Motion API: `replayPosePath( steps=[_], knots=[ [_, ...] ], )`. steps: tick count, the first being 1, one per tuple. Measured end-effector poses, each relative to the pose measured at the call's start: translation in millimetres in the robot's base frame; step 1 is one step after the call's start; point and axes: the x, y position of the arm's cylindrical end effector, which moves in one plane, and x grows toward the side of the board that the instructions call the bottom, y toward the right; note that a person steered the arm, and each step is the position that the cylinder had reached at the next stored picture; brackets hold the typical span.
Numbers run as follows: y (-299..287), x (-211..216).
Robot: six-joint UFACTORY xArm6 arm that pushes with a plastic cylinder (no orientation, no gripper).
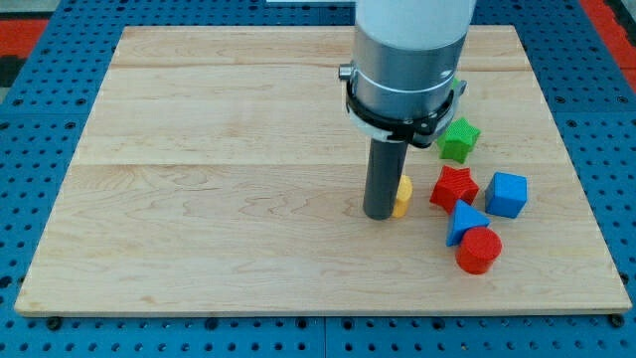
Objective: Move the yellow heart to the top right
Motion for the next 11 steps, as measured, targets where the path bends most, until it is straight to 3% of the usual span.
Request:
replayPosePath(
  steps=[5,11],
  knots=[
    [42,-1],
    [3,-225]
  ],
)
